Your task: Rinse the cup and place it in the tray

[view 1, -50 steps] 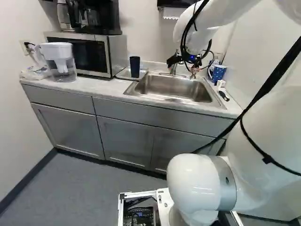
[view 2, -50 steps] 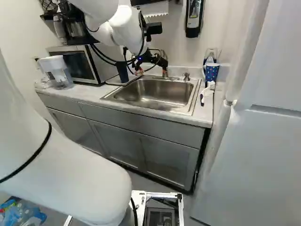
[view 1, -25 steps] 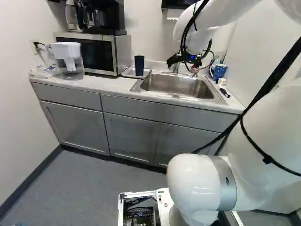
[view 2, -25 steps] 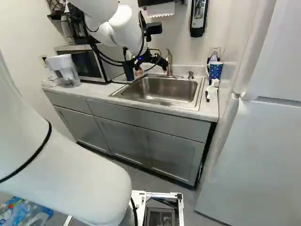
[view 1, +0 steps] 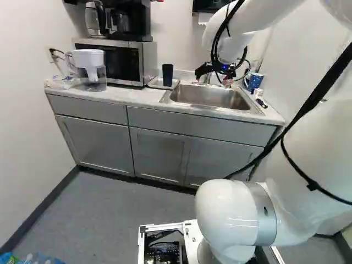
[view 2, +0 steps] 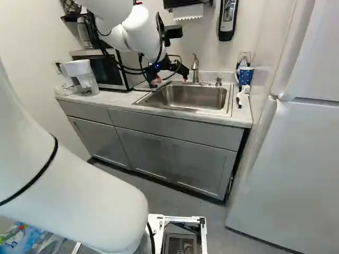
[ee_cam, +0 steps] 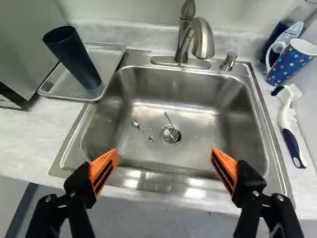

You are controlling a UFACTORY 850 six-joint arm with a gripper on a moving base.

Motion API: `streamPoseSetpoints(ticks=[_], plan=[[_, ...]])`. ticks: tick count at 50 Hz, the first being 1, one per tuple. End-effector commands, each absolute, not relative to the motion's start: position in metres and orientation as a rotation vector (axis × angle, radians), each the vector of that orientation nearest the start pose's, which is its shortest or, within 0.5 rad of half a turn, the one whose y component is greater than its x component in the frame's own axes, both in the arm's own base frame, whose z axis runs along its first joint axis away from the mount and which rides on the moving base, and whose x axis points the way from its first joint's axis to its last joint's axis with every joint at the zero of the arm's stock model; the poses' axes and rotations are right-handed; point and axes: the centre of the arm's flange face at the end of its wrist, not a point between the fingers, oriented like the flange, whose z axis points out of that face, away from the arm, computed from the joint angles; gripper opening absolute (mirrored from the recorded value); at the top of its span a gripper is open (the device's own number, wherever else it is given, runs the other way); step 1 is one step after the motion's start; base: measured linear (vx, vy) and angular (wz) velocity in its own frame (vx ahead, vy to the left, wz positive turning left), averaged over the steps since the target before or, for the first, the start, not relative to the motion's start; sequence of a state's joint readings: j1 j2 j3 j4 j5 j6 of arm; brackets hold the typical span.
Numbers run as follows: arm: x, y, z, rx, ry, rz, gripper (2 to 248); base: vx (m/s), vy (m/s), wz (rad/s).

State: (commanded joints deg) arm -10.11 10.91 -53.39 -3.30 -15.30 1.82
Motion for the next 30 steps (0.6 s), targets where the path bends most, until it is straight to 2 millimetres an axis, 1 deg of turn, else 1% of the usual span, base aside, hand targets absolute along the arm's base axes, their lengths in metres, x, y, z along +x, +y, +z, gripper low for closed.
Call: streamPoseSetpoints(ticks=[30], plan=[[0.4359, -0.0791, 0.6384, -2.94, 0.235, -1.336, 247, -0.155, 0.089, -0.221]])
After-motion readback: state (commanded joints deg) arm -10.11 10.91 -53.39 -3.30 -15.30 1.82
